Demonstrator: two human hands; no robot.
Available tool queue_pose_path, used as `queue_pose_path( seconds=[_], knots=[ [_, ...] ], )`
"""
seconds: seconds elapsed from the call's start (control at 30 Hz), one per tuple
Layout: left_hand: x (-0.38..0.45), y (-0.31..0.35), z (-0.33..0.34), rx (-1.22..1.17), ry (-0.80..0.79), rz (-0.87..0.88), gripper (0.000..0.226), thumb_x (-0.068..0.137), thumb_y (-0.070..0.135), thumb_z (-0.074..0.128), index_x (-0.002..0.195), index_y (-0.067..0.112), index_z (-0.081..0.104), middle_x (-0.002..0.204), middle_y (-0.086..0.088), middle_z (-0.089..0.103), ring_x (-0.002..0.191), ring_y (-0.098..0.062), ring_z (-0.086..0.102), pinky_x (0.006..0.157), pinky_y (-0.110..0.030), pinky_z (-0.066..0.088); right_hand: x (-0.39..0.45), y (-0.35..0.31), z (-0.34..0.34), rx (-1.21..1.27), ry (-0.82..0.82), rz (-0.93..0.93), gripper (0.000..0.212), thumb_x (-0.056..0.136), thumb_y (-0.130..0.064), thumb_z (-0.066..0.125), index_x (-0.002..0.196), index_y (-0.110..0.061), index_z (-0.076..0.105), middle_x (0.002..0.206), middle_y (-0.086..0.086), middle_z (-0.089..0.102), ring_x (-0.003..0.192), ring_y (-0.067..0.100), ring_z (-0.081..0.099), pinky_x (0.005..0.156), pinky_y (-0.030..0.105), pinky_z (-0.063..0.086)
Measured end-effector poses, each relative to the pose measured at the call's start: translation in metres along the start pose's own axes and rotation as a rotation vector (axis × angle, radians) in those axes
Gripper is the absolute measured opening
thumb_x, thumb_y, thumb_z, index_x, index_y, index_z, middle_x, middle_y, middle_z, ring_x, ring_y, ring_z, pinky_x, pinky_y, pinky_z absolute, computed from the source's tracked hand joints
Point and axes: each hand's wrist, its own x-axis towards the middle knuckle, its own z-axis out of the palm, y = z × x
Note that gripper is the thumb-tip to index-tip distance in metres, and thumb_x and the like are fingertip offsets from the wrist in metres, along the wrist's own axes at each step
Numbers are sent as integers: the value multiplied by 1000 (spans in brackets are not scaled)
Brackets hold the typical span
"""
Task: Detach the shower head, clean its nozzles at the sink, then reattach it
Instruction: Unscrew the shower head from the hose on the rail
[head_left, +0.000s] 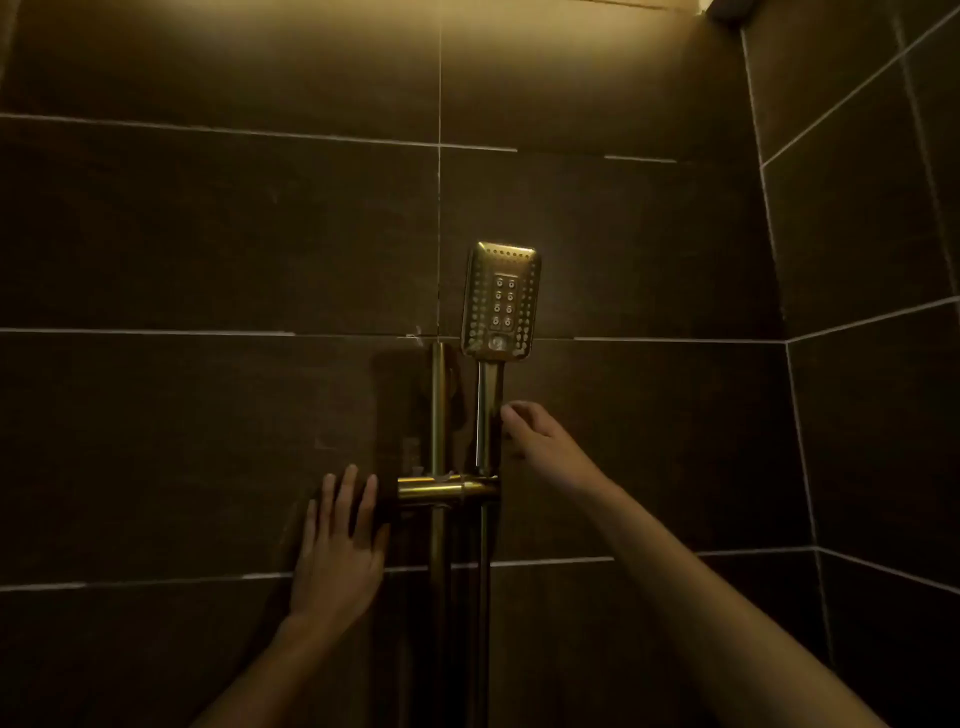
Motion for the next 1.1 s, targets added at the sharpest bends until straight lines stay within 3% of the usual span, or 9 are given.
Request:
queue_pose_path(
  seconds=[0.17,0.3,0.4,0.5,0.63,0.8,0.93,1.03,1.1],
  knots=[
    [2,-8,14,105,26,55,73,96,57,8,156,15,11,164,-12,1,151,-33,0,119,-49,1,18,7,22,142,-6,-43,36,103,-38,43,121,-12,58,113,11,69,106,23,68,93,40,54],
    [2,-11,21,111,53,77,72,97,55,9,154,12,19,164,-14,6,150,-35,3,119,-54,9,25,7,33,221,19,-71,29,103,-34,43,105,-12,62,94,0,72,89,12,71,80,31,55],
    [4,-11,23,84,77,64,71,97,54,11,153,13,23,163,-14,11,150,-35,6,118,-55,14,30,1,36,323,41,-23,29,103,-32,45,103,-9,62,81,-2,71,84,17,70,85,40,56],
    [3,-9,22,62,78,52,68,97,51,19,153,14,25,162,-14,14,150,-34,9,118,-55,16,33,-11,36,350,87,26,29,103,-32,44,101,-9,62,80,1,69,85,21,66,89,45,52],
    [2,-10,18,52,45,57,69,97,53,12,154,15,21,163,-13,12,150,-34,8,118,-55,16,43,-50,19,376,205,1,26,105,-29,41,99,-9,58,78,5,62,73,18,62,69,37,52],
    [2,-11,11,42,-8,65,70,97,55,9,154,15,19,163,-14,11,150,-34,7,118,-55,17,38,-81,-9,325,268,-39,25,105,-27,40,110,-7,55,84,7,61,84,22,63,82,43,54],
    [3,-20,6,65,-49,89,72,96,59,6,155,19,14,164,-9,4,151,-29,2,118,-48,11,12,-86,-22,257,273,-11,25,104,-30,41,109,-10,56,85,5,61,82,20,63,78,38,53],
    [3,-21,-8,13,-79,97,69,96,56,21,156,24,10,164,-2,-6,150,-23,-11,120,-40,3,-14,-82,-23,274,252,16,27,104,-30,43,110,-8,56,84,6,62,82,20,64,81,41,55],
    [0,-23,-22,-99,-145,104,65,96,37,40,155,25,16,163,4,-8,148,-17,-14,120,-40,6,-37,-77,-18,295,221,33,27,104,-29,43,111,-6,56,83,6,62,83,21,64,85,43,55]
  ],
)
